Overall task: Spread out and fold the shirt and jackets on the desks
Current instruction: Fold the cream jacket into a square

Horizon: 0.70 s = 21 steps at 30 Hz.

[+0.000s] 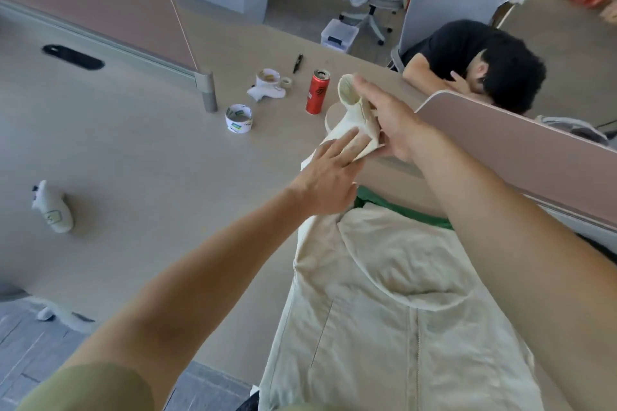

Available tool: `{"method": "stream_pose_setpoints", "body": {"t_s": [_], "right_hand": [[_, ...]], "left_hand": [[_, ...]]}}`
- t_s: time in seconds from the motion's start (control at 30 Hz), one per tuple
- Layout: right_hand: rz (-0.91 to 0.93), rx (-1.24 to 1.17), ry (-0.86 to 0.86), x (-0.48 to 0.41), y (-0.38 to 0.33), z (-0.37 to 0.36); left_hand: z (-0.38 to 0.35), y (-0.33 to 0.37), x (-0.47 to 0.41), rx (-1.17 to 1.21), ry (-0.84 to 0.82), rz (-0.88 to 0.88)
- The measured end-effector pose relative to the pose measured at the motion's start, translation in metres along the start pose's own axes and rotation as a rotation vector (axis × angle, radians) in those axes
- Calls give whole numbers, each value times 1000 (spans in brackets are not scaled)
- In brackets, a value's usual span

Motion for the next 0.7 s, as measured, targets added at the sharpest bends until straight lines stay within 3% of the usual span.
{"method": "stream_pose_setpoints", "body": {"t_s": [0.17, 0.27, 0.37, 0.5, 0.7], "right_hand": [[-77, 298, 318, 19, 38, 60], [-71, 290, 429, 33, 66, 94], [-97, 198, 526, 55, 112, 132], [-144, 133, 525, 76, 187, 167], [-352, 192, 619, 86, 306, 216]], "left_hand": [[-19, 64, -11, -26, 4, -216], [-46, 83, 10, 61, 37, -184], [-93, 68, 45, 103, -22, 69], [-156, 9, 100, -12, -319, 503], [-201, -14, 135, -65, -618, 594]]}}
Point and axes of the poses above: each hand's wrist, its own x-axis away from the middle knuckle, its own z-axis out of the back of the hand, y = z × x, the point moved 10 cm from there along -x, towards the middle knuckle, and after that the axes turned 3 degrees about -z, right-handed, at the moved point
